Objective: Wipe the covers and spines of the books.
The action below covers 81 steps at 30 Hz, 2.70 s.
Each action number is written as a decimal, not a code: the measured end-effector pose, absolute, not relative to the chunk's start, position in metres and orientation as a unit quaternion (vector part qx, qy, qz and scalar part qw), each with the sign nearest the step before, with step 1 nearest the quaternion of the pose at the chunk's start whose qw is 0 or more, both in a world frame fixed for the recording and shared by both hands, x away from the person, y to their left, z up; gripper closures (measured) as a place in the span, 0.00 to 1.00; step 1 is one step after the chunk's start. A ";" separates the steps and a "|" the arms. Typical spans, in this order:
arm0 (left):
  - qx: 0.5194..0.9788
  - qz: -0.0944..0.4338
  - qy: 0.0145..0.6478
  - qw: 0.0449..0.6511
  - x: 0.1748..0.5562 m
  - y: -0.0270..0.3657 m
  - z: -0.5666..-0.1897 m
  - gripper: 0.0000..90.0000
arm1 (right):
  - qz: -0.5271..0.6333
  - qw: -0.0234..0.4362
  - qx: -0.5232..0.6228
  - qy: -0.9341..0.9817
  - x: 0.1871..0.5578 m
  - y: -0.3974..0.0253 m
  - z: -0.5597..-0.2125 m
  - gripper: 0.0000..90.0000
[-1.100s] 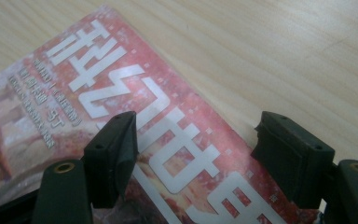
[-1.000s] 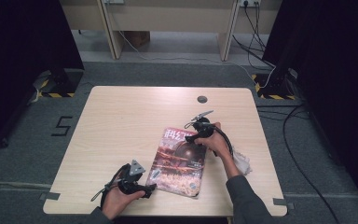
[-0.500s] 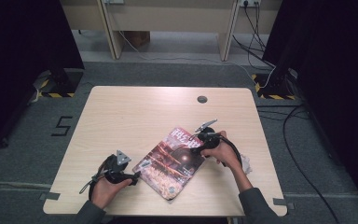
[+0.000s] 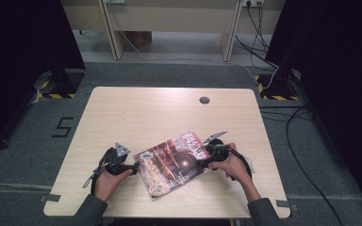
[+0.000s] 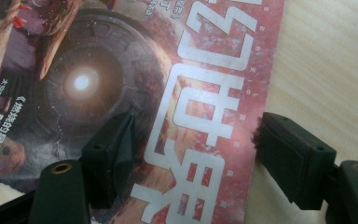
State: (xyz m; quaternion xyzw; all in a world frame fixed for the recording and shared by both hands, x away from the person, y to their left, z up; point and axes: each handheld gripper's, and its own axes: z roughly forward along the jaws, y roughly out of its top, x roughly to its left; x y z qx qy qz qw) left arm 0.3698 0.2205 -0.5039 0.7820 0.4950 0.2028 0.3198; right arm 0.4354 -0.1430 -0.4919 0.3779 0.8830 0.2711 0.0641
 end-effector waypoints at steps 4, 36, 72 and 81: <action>0.779 0.165 0.494 0.349 0.352 0.214 -0.504 0.25 | 0.278 0.066 0.380 0.880 0.430 -0.145 -0.493 0.32; 0.801 0.191 0.465 0.324 0.357 0.197 -0.506 0.28 | 0.321 0.096 0.418 0.844 0.409 -0.146 -0.496 0.38; 0.798 0.219 0.471 0.307 0.361 0.219 -0.503 0.26 | 0.333 0.120 0.349 0.868 0.385 -0.120 -0.484 0.49; 0.824 0.186 0.418 0.334 0.329 0.184 -0.499 0.22 | 0.335 0.123 0.363 0.861 0.412 -0.121 -0.487 0.47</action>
